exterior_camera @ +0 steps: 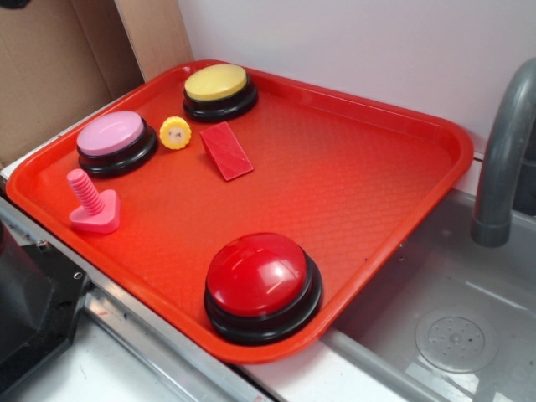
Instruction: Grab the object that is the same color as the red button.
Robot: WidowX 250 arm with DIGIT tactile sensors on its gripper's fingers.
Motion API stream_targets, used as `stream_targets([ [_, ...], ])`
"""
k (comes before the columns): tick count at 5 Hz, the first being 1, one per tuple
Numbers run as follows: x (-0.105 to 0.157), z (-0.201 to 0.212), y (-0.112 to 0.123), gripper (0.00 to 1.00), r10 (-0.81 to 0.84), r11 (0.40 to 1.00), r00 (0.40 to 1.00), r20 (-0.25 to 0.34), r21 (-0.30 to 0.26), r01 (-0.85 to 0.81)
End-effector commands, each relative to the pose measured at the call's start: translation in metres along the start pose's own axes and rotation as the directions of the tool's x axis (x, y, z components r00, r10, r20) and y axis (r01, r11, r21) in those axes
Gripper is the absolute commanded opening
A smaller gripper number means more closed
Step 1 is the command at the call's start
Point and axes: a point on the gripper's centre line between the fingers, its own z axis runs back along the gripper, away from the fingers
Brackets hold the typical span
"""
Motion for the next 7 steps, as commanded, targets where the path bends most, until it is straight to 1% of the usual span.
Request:
stream_targets([
  [1, 0.000, 0.000, 0.000, 1.00, 0.000, 1.000, 1.000, 0.000, 0.000, 0.000],
  [2, 0.011, -0.008, 0.002, 1.00, 0.129, 0.992, 0.992, 0.002, 0.005, -0.129],
  [3, 0.025, -0.018, 0.007, 1.00, 0.256, 0.966, 0.967, -0.005, -0.016, -0.256],
  [4, 0.045, -0.035, 0.012, 1.00, 0.380, 0.925, 0.925, -0.020, 0.008, -0.379],
  [5, 0.061, -0.057, 0.015, 1.00, 0.517, 0.856, 0.856, -0.021, -0.004, -0.518],
  [6, 0.077, -0.083, 0.019, 1.00, 0.643, 0.766, 0.766, -0.012, 0.006, -0.643],
  [7, 0.089, -0.107, 0.022, 1.00, 0.730, 0.682, 0.683, 0.012, 0.044, -0.730],
])
